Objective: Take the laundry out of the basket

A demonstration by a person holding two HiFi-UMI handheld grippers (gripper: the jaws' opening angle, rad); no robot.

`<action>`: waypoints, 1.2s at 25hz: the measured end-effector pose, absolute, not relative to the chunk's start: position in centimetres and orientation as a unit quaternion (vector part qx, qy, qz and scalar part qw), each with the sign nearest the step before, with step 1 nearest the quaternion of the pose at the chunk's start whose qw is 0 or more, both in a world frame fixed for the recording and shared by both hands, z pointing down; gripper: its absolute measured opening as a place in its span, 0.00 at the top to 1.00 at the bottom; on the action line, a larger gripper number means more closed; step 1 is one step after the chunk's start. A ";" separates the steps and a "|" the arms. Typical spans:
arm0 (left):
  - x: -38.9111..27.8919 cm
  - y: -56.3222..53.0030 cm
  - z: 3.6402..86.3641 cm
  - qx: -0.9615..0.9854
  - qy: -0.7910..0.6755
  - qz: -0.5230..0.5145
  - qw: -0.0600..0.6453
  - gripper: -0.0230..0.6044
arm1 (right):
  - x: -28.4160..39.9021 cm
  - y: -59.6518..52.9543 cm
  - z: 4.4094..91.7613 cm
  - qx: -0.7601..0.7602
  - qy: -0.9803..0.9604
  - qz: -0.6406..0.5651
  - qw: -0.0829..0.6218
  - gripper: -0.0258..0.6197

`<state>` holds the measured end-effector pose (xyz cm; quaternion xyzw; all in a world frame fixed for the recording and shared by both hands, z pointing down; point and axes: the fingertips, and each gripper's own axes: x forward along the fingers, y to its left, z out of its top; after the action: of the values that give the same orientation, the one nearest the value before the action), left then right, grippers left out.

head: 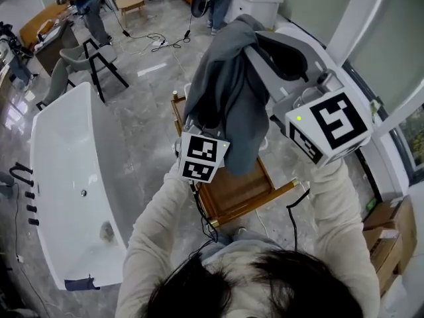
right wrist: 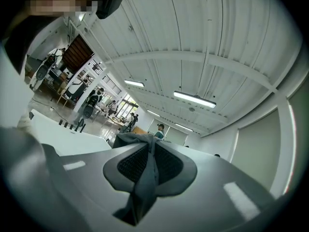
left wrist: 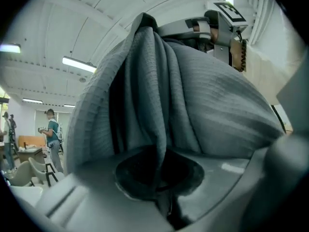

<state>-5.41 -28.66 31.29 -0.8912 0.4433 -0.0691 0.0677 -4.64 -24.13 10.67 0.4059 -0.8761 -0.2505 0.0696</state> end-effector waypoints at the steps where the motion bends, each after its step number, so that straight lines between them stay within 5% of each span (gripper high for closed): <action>1: -5.5 -28.6 31.1 -0.895 0.439 -0.062 0.053 0.94 | -4.4 -24.1 10.6 0.406 -0.877 -0.250 0.066 0.86; 12: -8.6 -27.8 23.3 -0.878 0.475 0.056 -0.004 0.95 | 0.1 -21.6 9.8 0.394 -0.893 -0.217 0.009 0.86; 30: -2.5 -12.5 10.5 -0.860 0.486 0.121 0.093 0.95 | 8.5 -7.5 4.2 0.356 -0.897 -0.257 -0.050 0.86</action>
<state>-2.47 -12.50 10.48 -0.8603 0.4863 0.1215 0.0934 8.49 -7.53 4.16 0.3555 -0.8972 -0.2574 -0.0498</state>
